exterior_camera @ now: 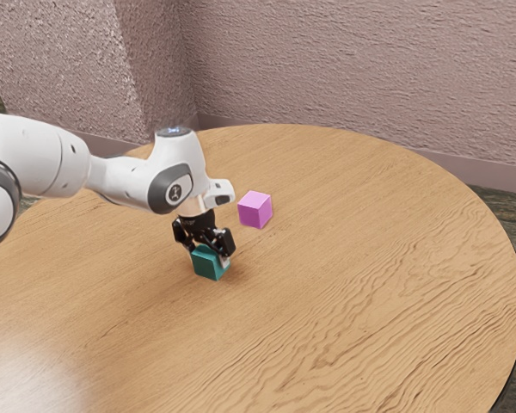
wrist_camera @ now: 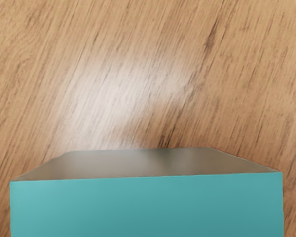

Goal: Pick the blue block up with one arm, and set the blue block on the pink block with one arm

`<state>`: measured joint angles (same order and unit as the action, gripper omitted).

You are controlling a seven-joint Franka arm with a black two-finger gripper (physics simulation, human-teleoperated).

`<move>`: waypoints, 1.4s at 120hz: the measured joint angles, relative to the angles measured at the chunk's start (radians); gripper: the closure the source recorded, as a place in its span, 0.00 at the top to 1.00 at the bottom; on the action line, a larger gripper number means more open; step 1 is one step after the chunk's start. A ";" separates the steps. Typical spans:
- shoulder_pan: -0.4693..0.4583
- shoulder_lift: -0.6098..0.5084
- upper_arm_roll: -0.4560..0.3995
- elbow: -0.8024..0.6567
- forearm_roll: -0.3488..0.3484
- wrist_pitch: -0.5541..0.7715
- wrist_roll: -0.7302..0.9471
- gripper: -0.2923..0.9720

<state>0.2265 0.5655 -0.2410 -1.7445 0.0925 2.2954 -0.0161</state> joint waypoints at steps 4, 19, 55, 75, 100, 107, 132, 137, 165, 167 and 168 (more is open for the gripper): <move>0.000 0.001 0.001 0.000 0.000 0.001 0.004 0.76; -0.001 -0.001 0.002 0.000 -0.029 0.004 0.010 0.61; -0.043 -0.024 0.032 0.081 -0.029 0.007 -0.005 0.48; -0.091 0.073 0.061 0.319 0.013 0.003 -0.014 0.49; -0.109 0.170 0.064 0.505 0.039 0.002 -0.023 0.49; -0.113 0.199 0.064 0.553 0.043 0.002 -0.025 0.49; -0.116 0.282 0.063 0.644 0.049 0.007 -0.031 0.49; -0.115 0.294 0.062 0.655 0.050 0.007 -0.032 0.49; -0.112 0.329 0.062 0.682 0.051 0.009 -0.036 0.49; -0.112 0.331 0.062 0.683 0.051 0.009 -0.037 0.49; -0.112 0.333 0.062 0.684 0.051 0.009 -0.037 0.49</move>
<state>0.1146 0.8982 -0.1793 -1.0610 0.1437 2.3043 -0.0529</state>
